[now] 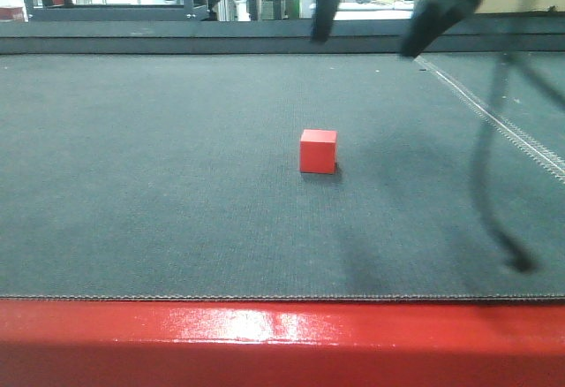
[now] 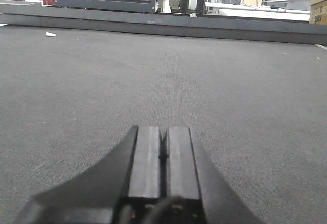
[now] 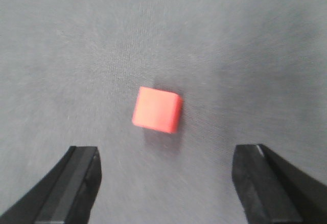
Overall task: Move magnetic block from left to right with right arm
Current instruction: 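Lower the open right gripper over the red cube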
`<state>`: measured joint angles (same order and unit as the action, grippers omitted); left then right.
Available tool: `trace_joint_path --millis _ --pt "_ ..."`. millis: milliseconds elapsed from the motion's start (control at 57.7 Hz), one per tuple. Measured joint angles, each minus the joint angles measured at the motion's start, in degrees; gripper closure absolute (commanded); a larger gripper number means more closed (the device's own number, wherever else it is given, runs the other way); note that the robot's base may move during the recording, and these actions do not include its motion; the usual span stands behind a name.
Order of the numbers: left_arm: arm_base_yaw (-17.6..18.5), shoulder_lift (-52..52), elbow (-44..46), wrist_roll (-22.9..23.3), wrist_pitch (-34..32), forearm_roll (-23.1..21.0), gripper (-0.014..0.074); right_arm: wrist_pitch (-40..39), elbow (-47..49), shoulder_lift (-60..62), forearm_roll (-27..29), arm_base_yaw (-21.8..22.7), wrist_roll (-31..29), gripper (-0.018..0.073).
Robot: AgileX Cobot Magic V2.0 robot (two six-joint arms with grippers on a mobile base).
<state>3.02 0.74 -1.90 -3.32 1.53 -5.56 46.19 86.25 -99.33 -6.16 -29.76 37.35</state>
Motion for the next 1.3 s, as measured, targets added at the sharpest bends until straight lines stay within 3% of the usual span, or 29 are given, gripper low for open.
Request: trace_joint_path --millis 434,884,988,1197,1301 --pt "0.00 0.00 0.00 0.00 0.00 0.00 0.0722 5.92 13.98 -16.54 -1.59 -0.77 4.67 -0.0064" --pt "0.00 0.00 0.00 0.00 0.00 0.00 0.0722 7.99 17.32 -23.16 -2.27 -0.85 4.72 -0.0057" --pt "0.00 0.00 0.00 0.00 0.00 0.00 0.0722 7.99 17.32 -23.73 -2.27 -0.85 4.72 0.0015" --pt "0.00 0.00 0.00 0.00 0.00 0.00 0.0722 7.99 17.41 -23.84 -2.42 -0.85 4.81 0.0267" --pt "0.00 0.00 0.00 0.00 0.00 0.00 0.0722 7.99 17.64 -23.84 -2.42 -0.85 4.70 0.0330"
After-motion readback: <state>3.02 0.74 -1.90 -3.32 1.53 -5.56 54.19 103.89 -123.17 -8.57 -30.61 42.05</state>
